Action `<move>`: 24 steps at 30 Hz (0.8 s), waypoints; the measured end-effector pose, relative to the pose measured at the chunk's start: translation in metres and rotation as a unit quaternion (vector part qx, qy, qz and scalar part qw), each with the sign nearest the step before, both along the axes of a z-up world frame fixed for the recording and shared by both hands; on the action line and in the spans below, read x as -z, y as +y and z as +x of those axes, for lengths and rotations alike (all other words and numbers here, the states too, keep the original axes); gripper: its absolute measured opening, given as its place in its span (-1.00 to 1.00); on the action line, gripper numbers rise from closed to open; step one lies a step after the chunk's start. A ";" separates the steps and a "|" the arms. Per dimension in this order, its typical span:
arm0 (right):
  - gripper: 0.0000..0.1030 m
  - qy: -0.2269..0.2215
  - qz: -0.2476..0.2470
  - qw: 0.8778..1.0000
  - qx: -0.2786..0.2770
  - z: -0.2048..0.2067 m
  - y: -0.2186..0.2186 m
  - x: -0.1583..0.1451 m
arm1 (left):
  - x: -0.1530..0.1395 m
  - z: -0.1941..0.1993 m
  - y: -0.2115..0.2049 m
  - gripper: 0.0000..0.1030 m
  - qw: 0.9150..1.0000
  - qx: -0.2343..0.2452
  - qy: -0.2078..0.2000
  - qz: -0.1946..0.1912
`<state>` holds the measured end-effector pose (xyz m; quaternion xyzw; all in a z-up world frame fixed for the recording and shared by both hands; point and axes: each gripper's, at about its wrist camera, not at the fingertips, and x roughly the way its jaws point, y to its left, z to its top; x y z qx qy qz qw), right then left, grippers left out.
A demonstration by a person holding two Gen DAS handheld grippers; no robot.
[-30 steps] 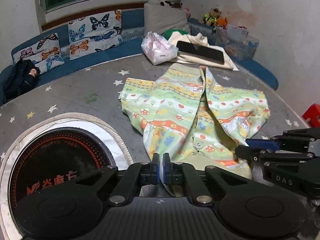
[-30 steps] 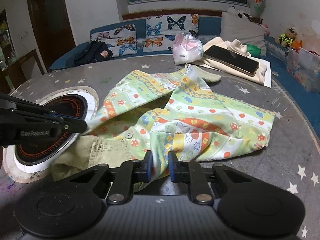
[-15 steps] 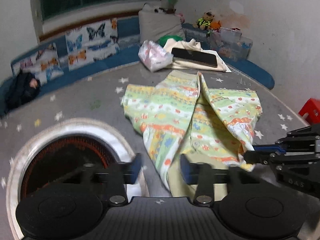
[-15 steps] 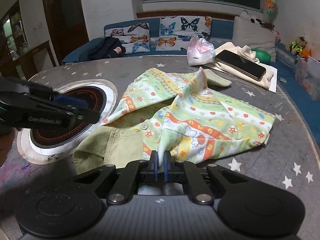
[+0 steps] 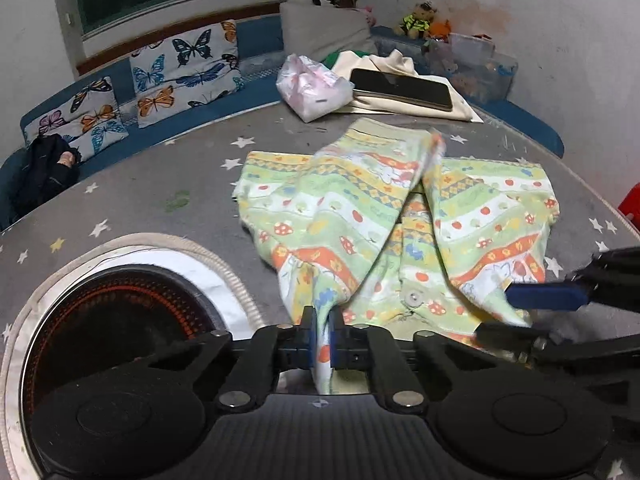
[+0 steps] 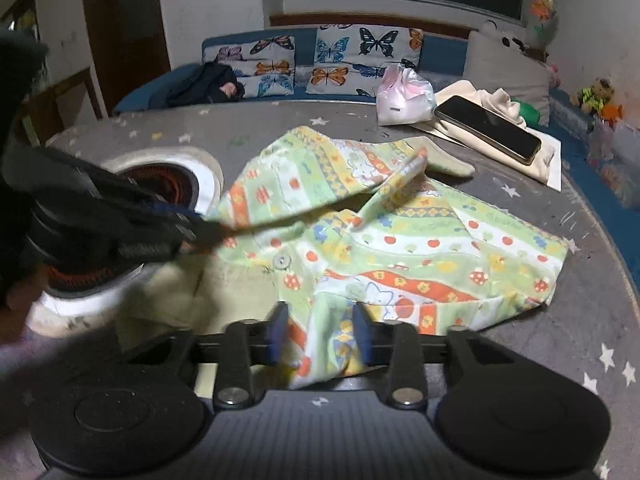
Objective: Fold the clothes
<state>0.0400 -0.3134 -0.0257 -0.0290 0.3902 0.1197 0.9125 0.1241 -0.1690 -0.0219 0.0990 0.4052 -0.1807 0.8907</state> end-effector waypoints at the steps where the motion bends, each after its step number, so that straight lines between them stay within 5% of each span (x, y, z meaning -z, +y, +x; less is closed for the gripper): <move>1: -0.83 -0.001 -0.001 1.000 -0.003 -0.002 -0.001 0.000 | -0.003 -0.001 0.005 -0.90 1.000 -0.007 0.004 -0.011; 14: -0.92 -0.003 0.033 0.996 -0.079 -0.040 -0.027 -0.032 | -0.032 -0.065 0.077 -0.90 0.994 -0.036 0.025 -0.099; 24: -0.78 0.033 0.041 0.982 -0.179 -0.047 -0.026 -0.042 | -0.019 -0.124 0.114 -0.90 0.995 -0.031 0.040 -0.086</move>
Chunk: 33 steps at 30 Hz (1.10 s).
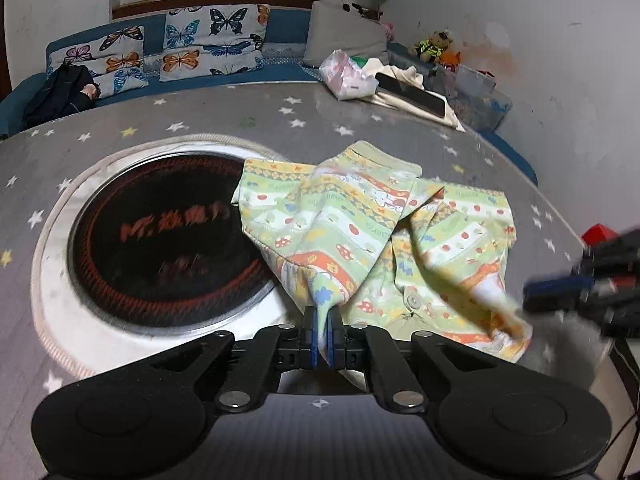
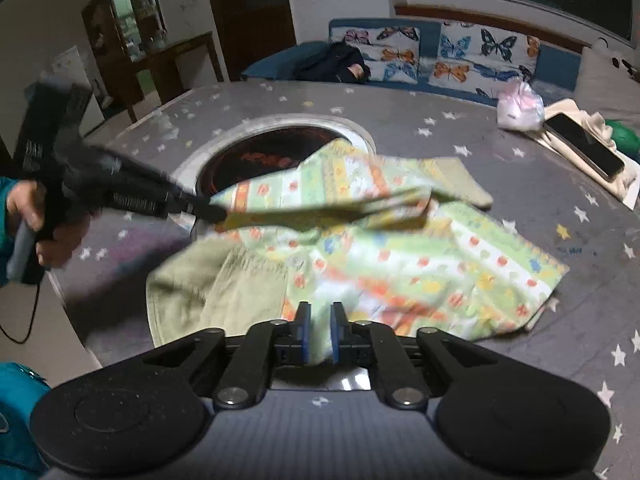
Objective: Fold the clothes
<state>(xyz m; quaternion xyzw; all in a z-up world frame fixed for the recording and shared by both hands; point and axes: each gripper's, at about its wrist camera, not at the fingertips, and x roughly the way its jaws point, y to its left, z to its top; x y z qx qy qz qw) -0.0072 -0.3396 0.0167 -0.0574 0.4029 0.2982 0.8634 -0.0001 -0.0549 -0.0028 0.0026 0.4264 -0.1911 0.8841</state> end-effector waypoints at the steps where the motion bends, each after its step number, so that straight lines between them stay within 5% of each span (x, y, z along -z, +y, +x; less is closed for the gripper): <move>1: -0.74 -0.002 0.001 1.000 0.002 0.001 0.000 -0.002 | 0.001 -0.003 0.001 -0.89 1.000 0.000 0.001 0.005; 6: -0.55 -0.017 0.005 0.999 0.043 0.026 -0.001 -0.006 | 0.000 -0.009 0.008 -0.70 1.000 -0.003 0.000 0.011; 11: -0.37 -0.014 0.009 0.997 0.080 0.068 0.005 0.007 | -0.011 -0.014 0.005 -0.16 0.999 0.006 -0.031 0.022; 20: -0.38 0.006 0.023 0.993 0.112 0.106 0.022 0.034 | -0.019 -0.001 -0.012 -0.07 0.998 0.022 -0.055 0.036; 26: -0.85 0.009 0.037 0.993 0.113 0.105 0.021 0.040 | -0.015 0.016 -0.033 0.00 0.996 0.040 -0.058 0.048; 33: -0.96 -0.042 0.024 0.992 0.115 0.083 0.011 0.016 | -0.007 0.036 -0.054 0.10 0.995 0.051 -0.058 0.060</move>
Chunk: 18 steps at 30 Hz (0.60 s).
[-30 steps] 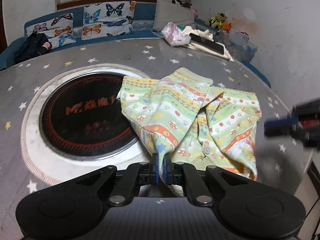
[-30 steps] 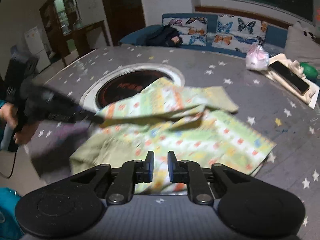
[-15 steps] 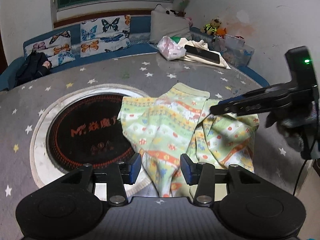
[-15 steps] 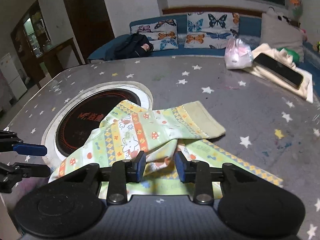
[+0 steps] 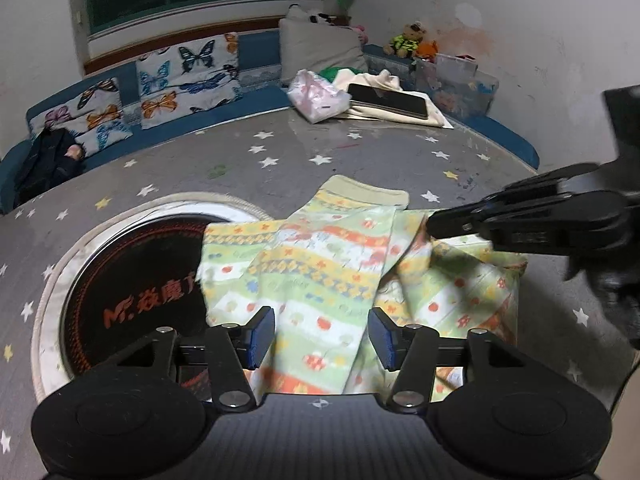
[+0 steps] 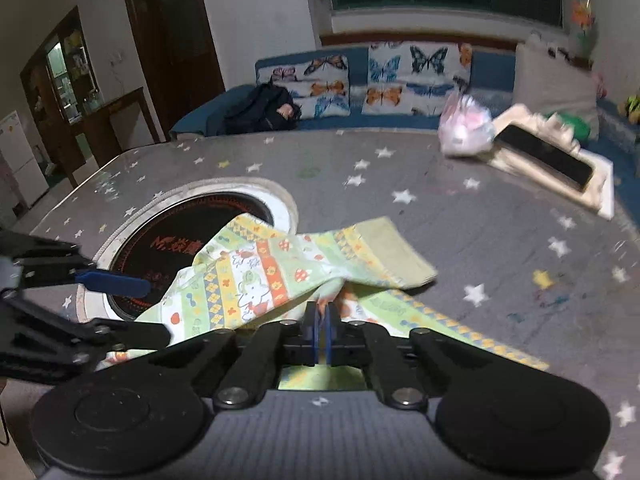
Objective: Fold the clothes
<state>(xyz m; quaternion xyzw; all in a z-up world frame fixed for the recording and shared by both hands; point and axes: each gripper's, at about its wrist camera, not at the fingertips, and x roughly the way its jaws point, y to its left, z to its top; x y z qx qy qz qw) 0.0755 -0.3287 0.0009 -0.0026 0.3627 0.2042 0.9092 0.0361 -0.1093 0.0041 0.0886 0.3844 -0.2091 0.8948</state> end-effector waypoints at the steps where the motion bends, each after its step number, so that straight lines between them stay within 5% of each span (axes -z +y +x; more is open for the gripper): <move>1: -0.96 -0.007 -0.003 1.000 0.002 -0.004 -0.003 -0.004 | 0.002 0.003 -0.003 0.10 1.000 0.001 -0.002 0.004; 11: -0.96 -0.040 -0.027 0.998 0.037 -0.040 -0.045 -0.032 | 0.016 0.029 -0.038 0.11 0.999 0.024 -0.012 0.026; 18: -0.83 -0.025 -0.026 0.999 0.014 -0.033 -0.031 -0.021 | 0.018 0.034 -0.037 -0.05 0.999 0.026 -0.007 0.022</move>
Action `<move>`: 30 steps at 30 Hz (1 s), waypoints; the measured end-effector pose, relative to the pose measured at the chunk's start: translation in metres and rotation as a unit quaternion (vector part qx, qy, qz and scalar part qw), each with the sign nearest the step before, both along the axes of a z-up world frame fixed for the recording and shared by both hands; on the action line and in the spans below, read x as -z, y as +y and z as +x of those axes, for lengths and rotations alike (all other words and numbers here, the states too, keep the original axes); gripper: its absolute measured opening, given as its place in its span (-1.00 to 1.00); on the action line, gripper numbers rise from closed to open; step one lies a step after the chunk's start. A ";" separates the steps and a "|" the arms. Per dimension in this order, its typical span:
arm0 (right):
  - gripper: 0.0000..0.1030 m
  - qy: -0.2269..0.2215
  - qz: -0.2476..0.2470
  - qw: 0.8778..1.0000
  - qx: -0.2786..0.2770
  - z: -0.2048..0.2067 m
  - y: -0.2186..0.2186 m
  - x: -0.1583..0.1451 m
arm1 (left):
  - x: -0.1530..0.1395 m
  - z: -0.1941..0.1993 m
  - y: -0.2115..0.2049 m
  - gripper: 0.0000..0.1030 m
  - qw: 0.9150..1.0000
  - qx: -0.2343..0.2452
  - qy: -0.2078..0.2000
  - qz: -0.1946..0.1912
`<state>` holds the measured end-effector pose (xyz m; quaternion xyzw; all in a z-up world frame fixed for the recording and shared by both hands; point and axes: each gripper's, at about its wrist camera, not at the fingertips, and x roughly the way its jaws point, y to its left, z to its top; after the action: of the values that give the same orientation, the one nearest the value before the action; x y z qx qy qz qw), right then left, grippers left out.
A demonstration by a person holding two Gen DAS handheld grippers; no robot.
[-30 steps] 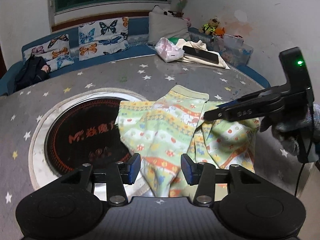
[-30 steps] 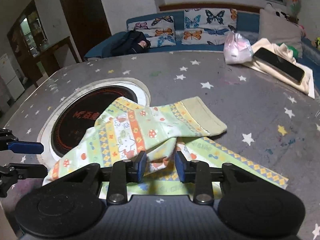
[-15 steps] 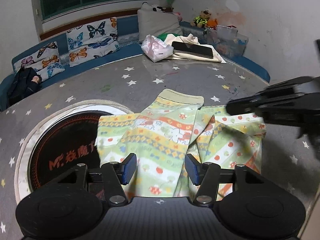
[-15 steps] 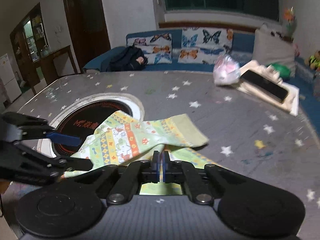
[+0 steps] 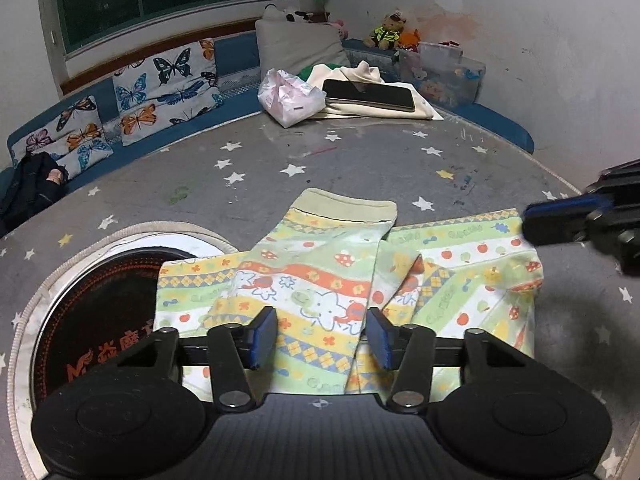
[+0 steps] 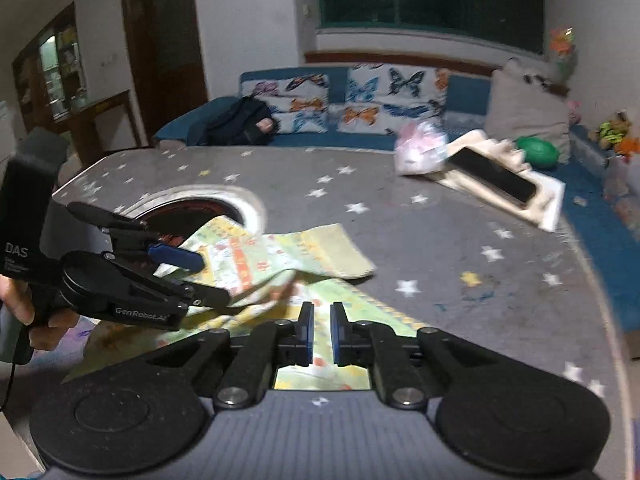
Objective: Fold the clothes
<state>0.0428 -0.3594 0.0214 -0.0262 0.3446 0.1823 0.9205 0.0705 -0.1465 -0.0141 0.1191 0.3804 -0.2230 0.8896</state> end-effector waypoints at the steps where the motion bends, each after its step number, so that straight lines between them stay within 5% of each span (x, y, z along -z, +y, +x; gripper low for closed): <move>1: -0.80 0.006 0.005 1.000 -0.005 0.005 0.005 0.004 | 0.000 0.000 0.001 -0.08 1.000 -0.001 0.000 0.001; 5: -0.40 0.024 0.020 0.999 -0.017 0.026 0.025 0.021 | -0.001 0.002 0.009 -0.08 1.000 -0.008 0.001 0.004; 9: -0.41 0.044 0.040 0.998 -0.016 0.047 0.039 0.038 | -0.006 -0.002 0.013 -0.06 1.000 -0.003 -0.002 0.001; 10: -0.46 0.048 0.037 0.998 -0.017 0.049 0.042 0.043 | -0.007 -0.003 0.013 -0.04 1.000 -0.001 -0.003 0.001; 12: -0.92 0.045 0.033 0.998 -0.018 0.048 0.044 0.045 | -0.008 -0.003 0.013 0.02 1.000 0.002 -0.004 0.001; 25: -0.97 -0.017 0.003 1.000 0.007 0.007 0.003 0.004 | 0.002 0.008 -0.017 0.17 0.999 0.033 -0.005 0.010; 27: -0.87 -0.012 0.002 1.000 0.004 0.008 0.002 0.005 | 0.004 0.011 -0.020 0.10 0.999 0.032 -0.005 0.013; 30: -0.74 0.001 0.010 1.000 -0.001 0.014 0.008 0.014 | 0.008 0.017 -0.019 -0.29 0.999 0.028 0.006 0.015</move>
<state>0.0571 -0.3510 0.0069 -0.0175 0.3433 0.1866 0.9203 0.0878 -0.1657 -0.0224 0.1417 0.3853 -0.2423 0.8791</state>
